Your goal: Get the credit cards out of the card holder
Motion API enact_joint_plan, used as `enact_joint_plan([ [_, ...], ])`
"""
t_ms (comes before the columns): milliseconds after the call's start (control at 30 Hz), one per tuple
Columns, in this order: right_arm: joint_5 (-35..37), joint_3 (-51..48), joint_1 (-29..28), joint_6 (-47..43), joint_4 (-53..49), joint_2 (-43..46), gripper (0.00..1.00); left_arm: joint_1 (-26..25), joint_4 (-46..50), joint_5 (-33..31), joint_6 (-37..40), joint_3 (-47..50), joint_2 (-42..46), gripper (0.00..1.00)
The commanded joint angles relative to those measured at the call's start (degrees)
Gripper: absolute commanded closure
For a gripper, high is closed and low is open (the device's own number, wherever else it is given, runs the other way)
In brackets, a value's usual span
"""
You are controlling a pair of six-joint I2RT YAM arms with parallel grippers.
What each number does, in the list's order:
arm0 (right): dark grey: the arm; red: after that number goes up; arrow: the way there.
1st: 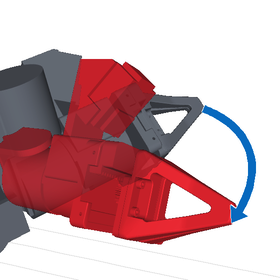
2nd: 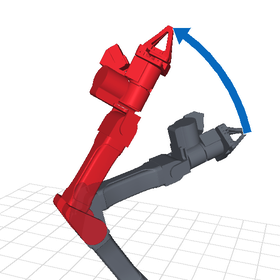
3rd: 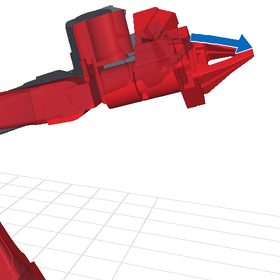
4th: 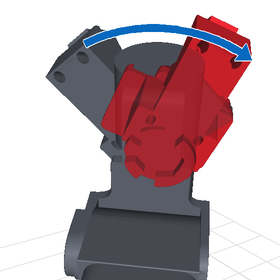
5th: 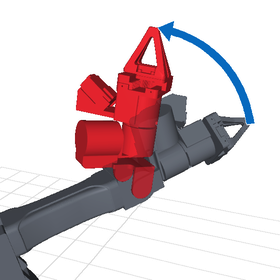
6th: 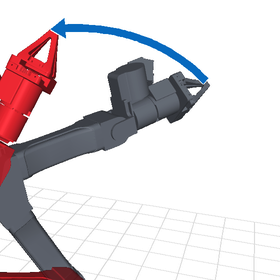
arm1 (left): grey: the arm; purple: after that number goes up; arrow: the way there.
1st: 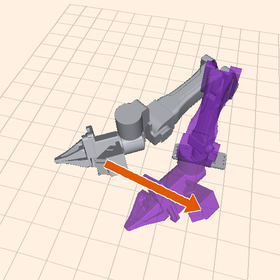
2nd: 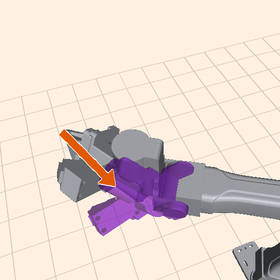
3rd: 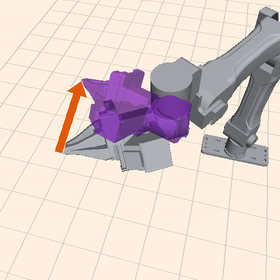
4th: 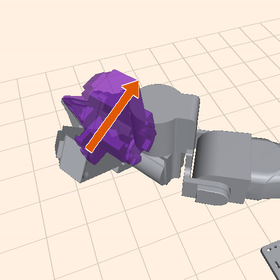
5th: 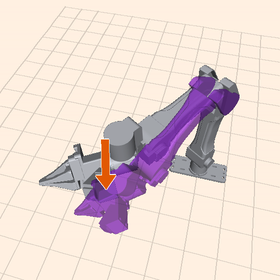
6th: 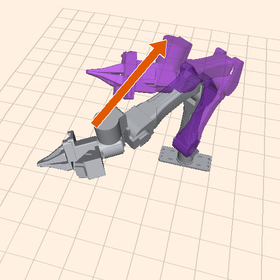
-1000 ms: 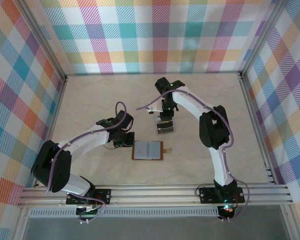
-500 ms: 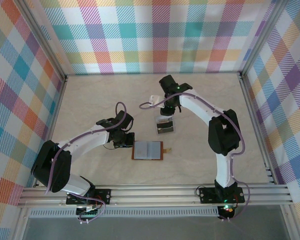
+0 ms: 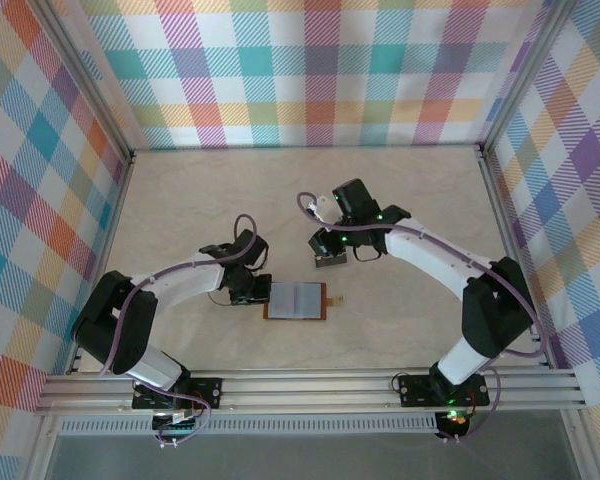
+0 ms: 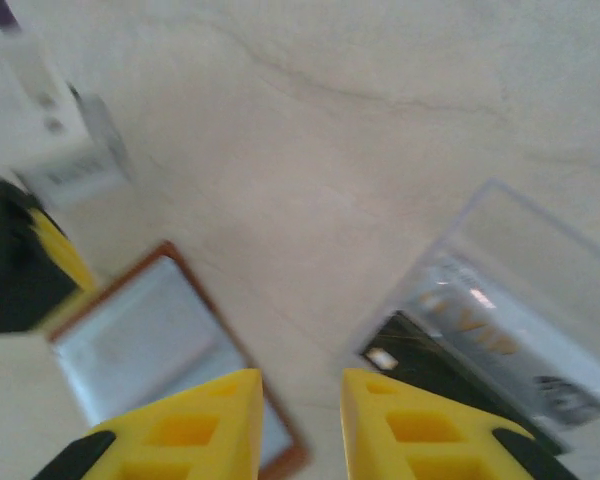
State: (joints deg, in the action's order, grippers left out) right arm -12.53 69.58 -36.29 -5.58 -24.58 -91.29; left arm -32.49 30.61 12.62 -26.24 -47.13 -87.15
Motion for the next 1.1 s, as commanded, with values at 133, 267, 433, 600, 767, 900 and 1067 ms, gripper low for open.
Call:
enact_joint_plan([
  [133,-9.8,-6.7,-2.0,31.6,8.0,2.7,0.80,0.1,-2.7,4.1,-2.2,4.1,-0.3,0.94],
  [267,-9.4,-8.2,-5.2,39.4,7.9,1.5,0.81,-0.3,-3.3,4.5,-2.7,4.7,0.4,0.94],
  [433,-13.2,-7.7,-8.5,45.1,8.6,-3.8,0.82,-0.2,-3.1,2.3,-2.9,4.9,1.3,0.94],
  [600,-14.5,-6.2,-11.3,49.2,10.7,-8.9,0.87,0.1,-3.7,3.0,-4.0,4.5,3.4,0.94],
  [767,-14.2,-5.0,-12.6,52.1,11.8,-13.2,0.95,0.3,-5.1,4.5,-5.1,4.7,4.3,0.95],
  [900,-13.4,-4.0,-12.9,52.4,11.7,-15.6,0.98,0.5,-6.5,5.1,-5.3,5.9,2.5,0.95],
  [1067,-14.1,-2.3,-13.1,52.9,11.3,-18.5,0.99,0.7,-7.8,4.8,-5.0,7.6,0.9,0.95],
])
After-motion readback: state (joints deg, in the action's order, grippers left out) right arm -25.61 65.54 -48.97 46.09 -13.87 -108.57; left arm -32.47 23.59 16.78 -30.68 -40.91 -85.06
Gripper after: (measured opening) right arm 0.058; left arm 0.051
